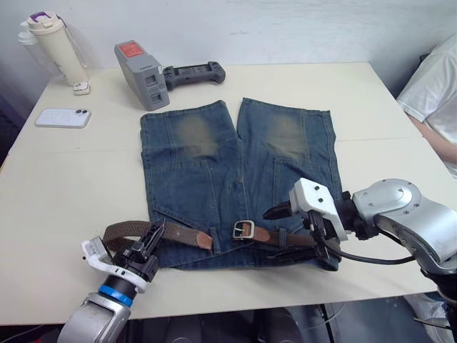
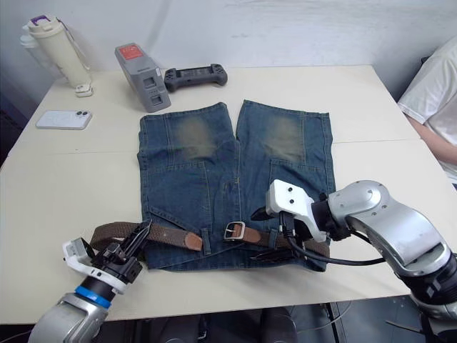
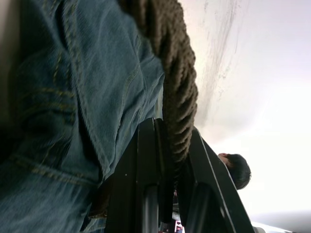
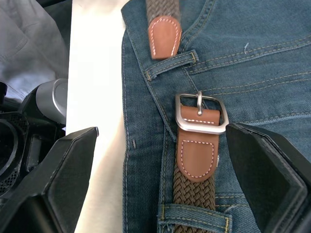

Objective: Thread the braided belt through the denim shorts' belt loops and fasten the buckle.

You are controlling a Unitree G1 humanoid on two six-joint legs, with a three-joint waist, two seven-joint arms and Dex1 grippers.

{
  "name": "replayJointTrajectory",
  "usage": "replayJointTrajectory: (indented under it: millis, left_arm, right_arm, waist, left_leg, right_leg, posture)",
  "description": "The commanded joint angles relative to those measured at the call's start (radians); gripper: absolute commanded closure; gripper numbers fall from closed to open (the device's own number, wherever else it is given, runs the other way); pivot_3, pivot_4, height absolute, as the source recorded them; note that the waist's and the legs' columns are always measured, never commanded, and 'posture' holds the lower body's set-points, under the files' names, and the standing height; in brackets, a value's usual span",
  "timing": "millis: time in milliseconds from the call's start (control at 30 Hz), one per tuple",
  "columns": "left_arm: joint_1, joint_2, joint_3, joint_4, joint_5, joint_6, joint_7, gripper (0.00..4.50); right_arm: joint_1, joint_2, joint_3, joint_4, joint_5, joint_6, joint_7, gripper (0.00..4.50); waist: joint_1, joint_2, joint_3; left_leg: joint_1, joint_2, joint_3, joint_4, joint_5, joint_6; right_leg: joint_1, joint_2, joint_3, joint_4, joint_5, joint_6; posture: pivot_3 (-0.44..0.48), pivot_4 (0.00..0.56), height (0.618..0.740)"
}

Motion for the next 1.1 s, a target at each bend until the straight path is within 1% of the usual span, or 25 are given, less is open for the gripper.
replayJointTrajectory:
  millis: [33, 167, 300, 567, 700, 967, 1100]
  left_arm:
    - [0.02, 0.045, 0.061, 0.058, -0.001, 0.101, -0.066, 4.5]
    - [0.039, 0.102, 0.092, 0.123, -0.001, 0.212, -0.135, 4.5]
    - [0.036, 0.098, 0.114, 0.152, -0.001, 0.244, -0.14, 4.5]
    - [-0.005, 0.036, 0.132, 0.171, -0.001, 0.249, -0.104, 4.5]
    - [-0.035, 0.027, 0.128, 0.16, -0.001, 0.24, -0.056, 4.5]
    - [-0.092, 0.052, 0.101, 0.113, -0.001, 0.213, 0.022, 4.5]
    - [-0.105, 0.071, 0.1, 0.117, -0.001, 0.195, 0.056, 4.5]
  right_arm:
    - [-0.016, -0.016, -0.033, -0.039, 0.011, -0.001, -0.004, 0.05]
    - [-0.016, -0.016, -0.032, -0.039, 0.009, -0.002, -0.009, 0.05]
    - [-0.013, -0.016, -0.032, -0.038, 0.006, -0.005, -0.013, 0.05]
    - [-0.006, -0.018, -0.043, -0.051, 0.016, 0.006, -0.029, 0.05]
    - [-0.001, -0.019, -0.051, -0.064, 0.027, 0.019, -0.037, 0.05]
    - [0.008, -0.022, -0.058, -0.085, 0.037, 0.036, -0.05, 0.05]
    - [0.015, -0.026, -0.059, -0.098, 0.036, 0.042, -0.059, 0.05]
  waist:
    - [0.0, 0.0, 0.0]
    - [0.0, 0.0, 0.0]
    - [0.0, 0.0, 0.0]
    - [0.0, 0.0, 0.0]
    - [0.0, 0.0, 0.0]
    - [0.001, 0.0, 0.0]
    - [0.0, 0.0, 0.0]
  left_leg:
    - [0.0, 0.0, 0.0, 0.0, 0.0, 0.0]
    - [0.0, 0.0, 0.0, 0.0, 0.0, 0.0]
    - [0.0, 0.0, 0.0, 0.0, 0.0, 0.0]
    - [0.0, 0.0, 0.0, 0.0, 0.0, 0.0]
    - [0.0, 0.0, 0.0, 0.0, 0.0, 0.0]
    - [0.0, 0.0, 0.0, 0.0, 0.0, 0.0]
    - [0.0, 0.0, 0.0, 0.0, 0.0, 0.0]
  right_leg:
    - [0.0, 0.0, 0.0, 0.0, 0.0, 0.0]
    - [-0.001, 0.0, 0.0, 0.0, 0.0, 0.0]
    - [-0.001, 0.0, 0.0, 0.0, 0.0, 0.0]
    - [-0.001, 0.0, 0.0, 0.0, 0.0, 0.0]
    - [-0.001, 0.0, 0.0, 0.0, 0.0, 0.0]
    - [-0.001, 0.0, 0.0, 0.0, 0.0, 0.0]
    - [-0.001, 0.0, 0.0, 0.0, 0.0, 0.0]
  posture:
    - [0.0, 0.15, 0.74]
    - [0.0, 0.15, 0.74]
    - [0.0, 0.15, 0.74]
    - [0.0, 0.15, 0.74]
    - [0.0, 0.15, 0.74]
    - [0.0, 0.15, 0.74]
    - [0.0, 0.15, 0.74]
